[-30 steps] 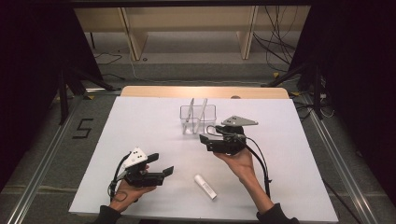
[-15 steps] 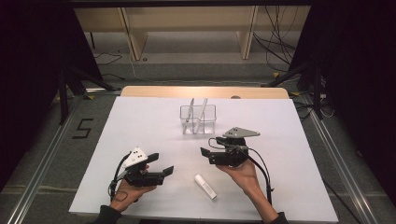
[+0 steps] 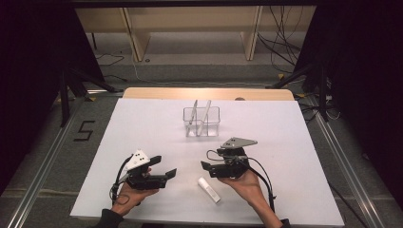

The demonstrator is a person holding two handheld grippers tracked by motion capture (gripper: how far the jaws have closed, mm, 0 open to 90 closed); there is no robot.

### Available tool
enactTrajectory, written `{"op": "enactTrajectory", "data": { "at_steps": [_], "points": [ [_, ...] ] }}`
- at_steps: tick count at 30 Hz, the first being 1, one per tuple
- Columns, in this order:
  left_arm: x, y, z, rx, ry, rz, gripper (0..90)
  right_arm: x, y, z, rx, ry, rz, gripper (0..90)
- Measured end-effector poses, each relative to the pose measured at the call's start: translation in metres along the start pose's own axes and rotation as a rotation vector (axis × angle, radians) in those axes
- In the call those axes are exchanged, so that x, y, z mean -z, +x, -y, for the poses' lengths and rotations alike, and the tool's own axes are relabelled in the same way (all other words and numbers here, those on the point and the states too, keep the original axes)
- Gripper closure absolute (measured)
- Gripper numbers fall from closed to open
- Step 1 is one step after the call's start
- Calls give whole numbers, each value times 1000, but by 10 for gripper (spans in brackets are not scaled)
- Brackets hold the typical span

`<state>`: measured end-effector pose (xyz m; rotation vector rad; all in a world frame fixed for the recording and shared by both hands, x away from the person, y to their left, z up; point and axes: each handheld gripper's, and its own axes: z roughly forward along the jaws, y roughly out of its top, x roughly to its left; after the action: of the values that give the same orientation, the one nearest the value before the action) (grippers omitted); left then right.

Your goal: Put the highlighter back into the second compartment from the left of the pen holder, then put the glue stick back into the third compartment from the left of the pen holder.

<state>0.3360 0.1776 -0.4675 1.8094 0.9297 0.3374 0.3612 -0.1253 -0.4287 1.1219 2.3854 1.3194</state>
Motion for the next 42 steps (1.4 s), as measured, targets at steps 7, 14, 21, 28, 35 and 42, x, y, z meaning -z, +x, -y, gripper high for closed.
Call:
{"op": "enactTrajectory", "data": {
  "at_steps": [7, 14, 21, 28, 35, 42],
  "points": [
    [1, 1, 1, 3, -2, 1, 181, -5, 9, 4, 21, 52, -9, 215],
    [1, 0, 0, 1, -2, -3, 181, -10, 12, 9, 43, 84, -13, 209],
    [1, 0, 0, -1, -8, -4, 181, -14, 19, 13, 71, 127, -8, 202],
    [2, 0, 0, -12, -6, -3, 181, -20, 25, 19, 101, 170, -7, 217],
    [2, 0, 0, -13, -8, -4, 181, -25, 32, 26, 133, 250, 5, 245],
    [2, 0, 0, -16, -7, -5, 181, -26, 36, 32, 134, 292, 20, 307]
  ]
}}
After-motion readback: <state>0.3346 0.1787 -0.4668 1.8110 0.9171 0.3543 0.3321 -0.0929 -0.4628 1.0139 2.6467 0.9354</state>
